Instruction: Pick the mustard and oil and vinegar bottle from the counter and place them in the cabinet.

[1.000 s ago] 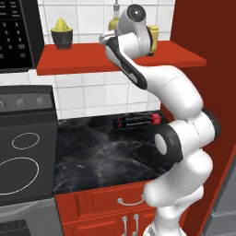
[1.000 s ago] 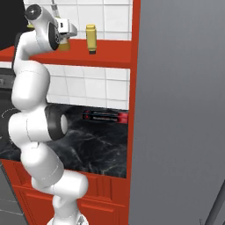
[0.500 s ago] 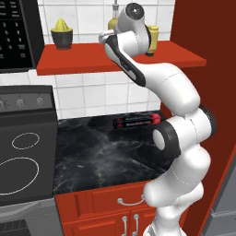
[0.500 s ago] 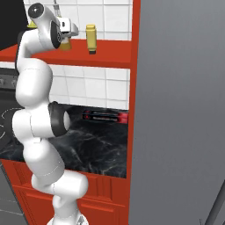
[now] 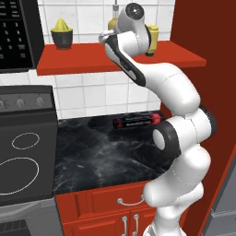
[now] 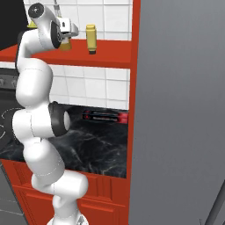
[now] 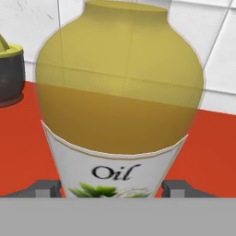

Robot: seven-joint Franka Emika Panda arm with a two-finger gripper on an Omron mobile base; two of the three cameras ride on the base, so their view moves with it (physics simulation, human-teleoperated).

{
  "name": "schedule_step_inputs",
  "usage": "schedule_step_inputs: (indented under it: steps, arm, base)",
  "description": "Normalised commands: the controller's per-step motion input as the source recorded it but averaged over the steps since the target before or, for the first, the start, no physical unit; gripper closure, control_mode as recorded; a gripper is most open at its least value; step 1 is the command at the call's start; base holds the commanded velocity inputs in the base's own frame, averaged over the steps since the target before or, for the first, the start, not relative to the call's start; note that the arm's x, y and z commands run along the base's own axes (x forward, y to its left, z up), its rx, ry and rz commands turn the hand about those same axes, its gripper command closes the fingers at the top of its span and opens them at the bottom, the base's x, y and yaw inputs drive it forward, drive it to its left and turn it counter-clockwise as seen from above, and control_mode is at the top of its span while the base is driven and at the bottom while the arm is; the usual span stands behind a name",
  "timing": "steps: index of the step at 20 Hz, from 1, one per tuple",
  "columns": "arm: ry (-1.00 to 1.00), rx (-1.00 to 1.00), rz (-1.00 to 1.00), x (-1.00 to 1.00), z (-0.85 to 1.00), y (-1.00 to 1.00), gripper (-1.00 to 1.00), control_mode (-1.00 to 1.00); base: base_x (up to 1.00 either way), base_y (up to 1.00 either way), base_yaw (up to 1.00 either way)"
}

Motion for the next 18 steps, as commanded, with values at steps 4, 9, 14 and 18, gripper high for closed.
schedule_step_inputs:
  steps: [4, 9, 14, 18]
  arm:
    - [0.04, 0.00, 0.00, 0.22, -0.46, 0.00, 1.00, -1.00]
    - [0.05, 0.02, 0.00, 0.20, -0.32, 0.00, 1.00, -1.00]
    - [0.05, 0.02, 0.00, 0.25, -0.25, 0.00, 1.00, -1.00]
    - [0.03, 0.00, 0.00, 0.14, -0.17, 0.00, 1.00, -1.00]
  base:
    - [0.00, 0.00, 0.00]
    - [0.00, 0.00, 0.00]
    - [0.00, 0.00, 0.00]
    - [0.00, 0.00, 0.00]
